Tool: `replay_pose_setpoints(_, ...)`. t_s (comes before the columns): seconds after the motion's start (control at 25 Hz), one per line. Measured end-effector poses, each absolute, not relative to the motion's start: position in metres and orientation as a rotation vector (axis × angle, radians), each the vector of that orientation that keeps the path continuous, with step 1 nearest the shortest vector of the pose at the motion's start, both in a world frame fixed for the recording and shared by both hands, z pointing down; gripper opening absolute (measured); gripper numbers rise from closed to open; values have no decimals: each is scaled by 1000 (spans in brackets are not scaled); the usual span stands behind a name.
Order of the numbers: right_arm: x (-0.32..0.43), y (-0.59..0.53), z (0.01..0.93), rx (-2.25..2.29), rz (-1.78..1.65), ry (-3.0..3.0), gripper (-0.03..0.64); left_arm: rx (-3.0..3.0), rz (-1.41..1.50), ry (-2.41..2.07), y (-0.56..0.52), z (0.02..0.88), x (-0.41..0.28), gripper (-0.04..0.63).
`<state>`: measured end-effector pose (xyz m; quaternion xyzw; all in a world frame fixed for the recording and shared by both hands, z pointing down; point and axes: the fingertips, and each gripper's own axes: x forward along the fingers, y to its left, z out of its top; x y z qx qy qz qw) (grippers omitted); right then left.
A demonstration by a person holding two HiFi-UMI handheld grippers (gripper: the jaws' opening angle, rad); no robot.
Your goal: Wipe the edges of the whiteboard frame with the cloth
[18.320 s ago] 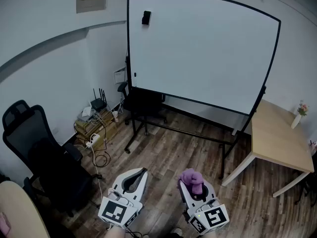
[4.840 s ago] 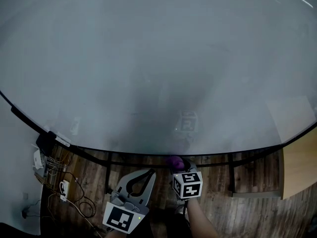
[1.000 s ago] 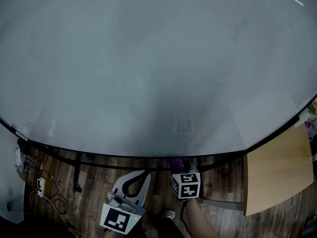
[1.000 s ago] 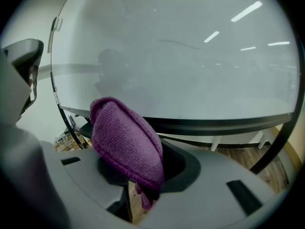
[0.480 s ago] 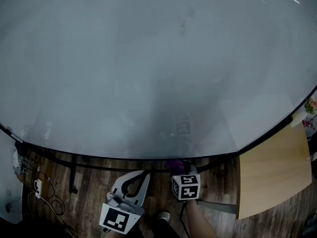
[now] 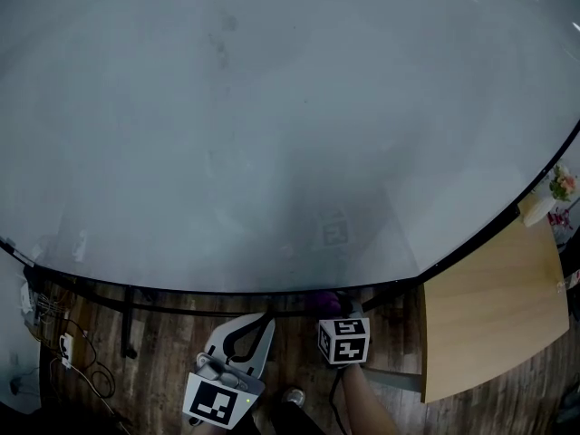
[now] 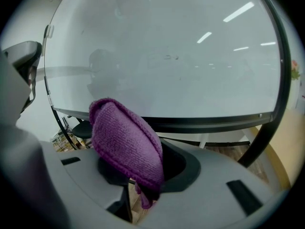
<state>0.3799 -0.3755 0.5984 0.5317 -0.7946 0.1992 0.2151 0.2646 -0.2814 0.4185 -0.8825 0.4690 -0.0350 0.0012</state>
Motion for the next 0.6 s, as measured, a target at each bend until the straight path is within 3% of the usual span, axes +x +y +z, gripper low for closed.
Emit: replay_pose_setpoints(0.6,439,-382,597,1564,560,-2142,116,-2810,-121,1408,-287,421,303,17)
